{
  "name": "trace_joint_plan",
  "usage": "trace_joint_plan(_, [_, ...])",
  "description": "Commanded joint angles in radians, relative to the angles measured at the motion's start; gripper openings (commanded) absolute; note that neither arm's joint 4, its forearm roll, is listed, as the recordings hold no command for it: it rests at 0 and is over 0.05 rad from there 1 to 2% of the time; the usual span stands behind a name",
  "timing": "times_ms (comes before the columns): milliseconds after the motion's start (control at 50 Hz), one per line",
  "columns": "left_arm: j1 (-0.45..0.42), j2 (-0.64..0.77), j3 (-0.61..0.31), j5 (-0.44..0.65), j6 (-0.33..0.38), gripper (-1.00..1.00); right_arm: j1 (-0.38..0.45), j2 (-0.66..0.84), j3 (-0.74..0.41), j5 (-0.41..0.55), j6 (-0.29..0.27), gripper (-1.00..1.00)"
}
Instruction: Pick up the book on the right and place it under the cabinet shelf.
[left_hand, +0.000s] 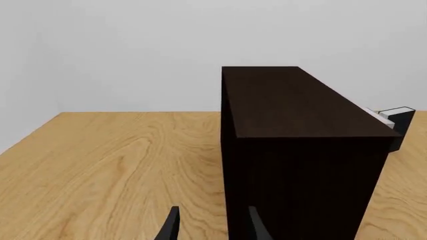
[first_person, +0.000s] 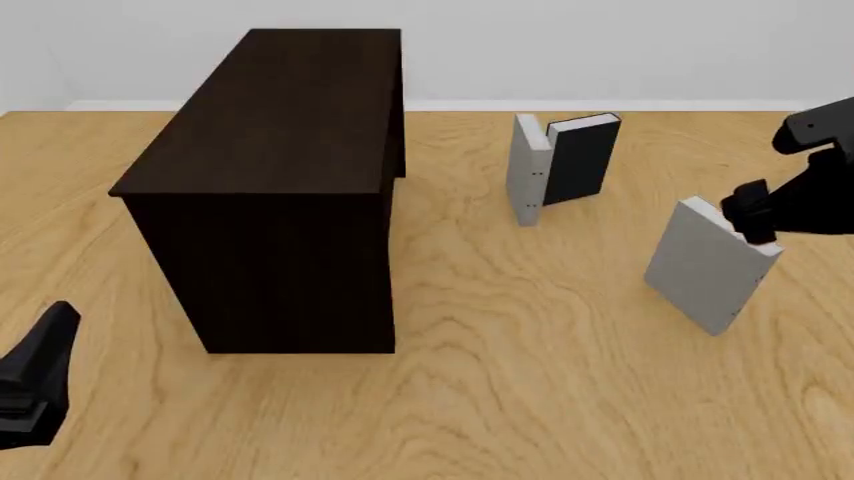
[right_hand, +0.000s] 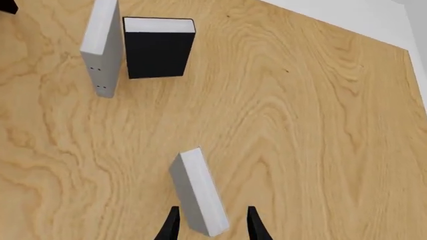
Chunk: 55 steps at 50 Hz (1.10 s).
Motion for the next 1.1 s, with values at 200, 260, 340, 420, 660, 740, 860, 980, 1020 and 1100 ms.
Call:
trace_joint_plan(200, [-0.001, -0.002, 0.000, -0.001, 0.000, 1.00, -0.010, 0.126, 0.030, -0.105, 0.010, 1.00])
trace_joint_plan(260, [-0.001, 0.002, 0.001, -0.005, 0.000, 1.00, -0.015, 0.145, 0.036, -0.119, 0.006, 1.00])
trace_joint_plan(340, [-0.001, 0.000, 0.001, -0.002, 0.000, 1.00, -0.017, 0.166, 0.036, -0.131, 0.011, 1.00])
trace_joint_plan(420, [-0.001, -0.004, 0.000, 0.000, 0.000, 1.00, -0.015, 0.196, 0.037, -0.150, 0.017, 1.00])
trace_joint_plan(660, [-0.001, -0.006, 0.000, -0.001, 0.001, 1.00, -0.013, 0.268, 0.040, -0.201, 0.023, 1.00])
trace_joint_plan(740, [-0.001, -0.014, -0.002, 0.006, 0.001, 1.00, -0.013, 0.293, 0.049, -0.225, 0.025, 1.00])
trace_joint_plan(860, [-0.001, -0.010, -0.002, 0.005, 0.001, 1.00, -0.014, 0.322, 0.051, -0.245, 0.028, 1.00])
trace_joint_plan(980, [-0.001, -0.009, -0.002, 0.004, 0.001, 1.00, -0.008, 0.354, 0.049, -0.265, 0.036, 1.00])
trace_joint_plan(1020, [-0.001, -0.009, -0.001, 0.004, 0.001, 1.00, -0.005, 0.362, 0.050, -0.269, 0.039, 1.00])
trace_joint_plan(1100, [-0.001, -0.009, 0.000, 0.003, 0.001, 1.00, 0.014, 0.342, 0.059, -0.263, 0.051, -1.00])
